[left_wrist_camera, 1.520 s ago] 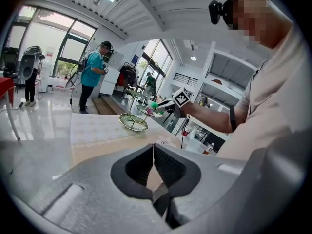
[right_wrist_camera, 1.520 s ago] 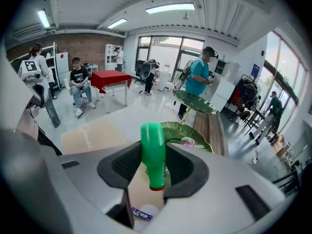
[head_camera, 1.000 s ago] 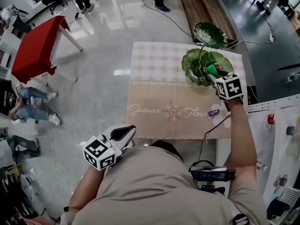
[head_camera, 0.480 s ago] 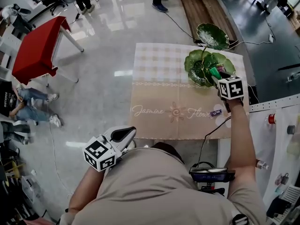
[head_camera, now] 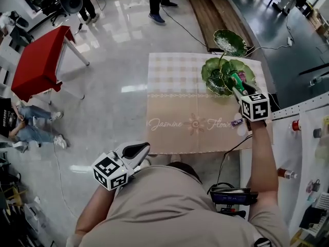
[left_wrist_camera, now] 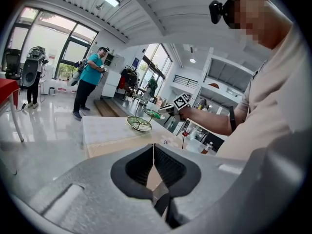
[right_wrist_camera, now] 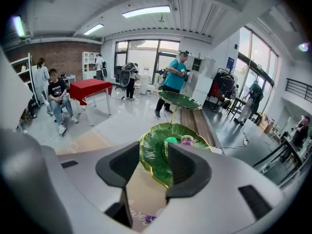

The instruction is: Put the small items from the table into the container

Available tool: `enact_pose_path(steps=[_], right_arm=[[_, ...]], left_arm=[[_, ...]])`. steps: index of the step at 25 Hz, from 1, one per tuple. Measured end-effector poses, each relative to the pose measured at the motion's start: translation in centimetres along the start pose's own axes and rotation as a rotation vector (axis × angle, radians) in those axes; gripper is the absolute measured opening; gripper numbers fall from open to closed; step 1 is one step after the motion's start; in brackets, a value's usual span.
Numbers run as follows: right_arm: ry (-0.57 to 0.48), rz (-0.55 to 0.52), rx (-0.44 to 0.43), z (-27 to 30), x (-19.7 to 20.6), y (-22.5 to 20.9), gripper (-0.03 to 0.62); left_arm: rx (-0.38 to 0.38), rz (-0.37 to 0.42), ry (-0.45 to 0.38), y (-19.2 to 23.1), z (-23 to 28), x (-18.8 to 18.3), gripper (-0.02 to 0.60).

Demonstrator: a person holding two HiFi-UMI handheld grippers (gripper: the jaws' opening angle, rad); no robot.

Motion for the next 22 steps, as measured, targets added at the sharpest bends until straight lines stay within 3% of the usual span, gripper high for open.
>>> enact_pose_path(steps=[6, 11, 22], right_arm=[[-0.064, 0.009, -0.037, -5.3, -0.2, 6.7, 0.185], [-0.040, 0.004, -0.085, -9.2, 0.8, 13.3, 0.179], [-0.085, 0.123, -0.149, -15.3, 3.4, 25.1, 0.170]], left_arm=[[0.054, 0.015, 0.000, 0.8, -2.2, -0.2, 0.011], [0.113, 0.019, -0.003, 1.2, -3.3, -0.1, 0.011], [0.245, 0.064, 0.038, 1.1, -5.7, 0.2, 0.011]])
Point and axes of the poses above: the fingertips, and each gripper's own axes: z forward along the fingers, y to its left, x out of its underside, the point moved 10 cm from there along -z, backward along the fingers, and after that the axes turned 13 degrees about -y, right-handed, at the moved point
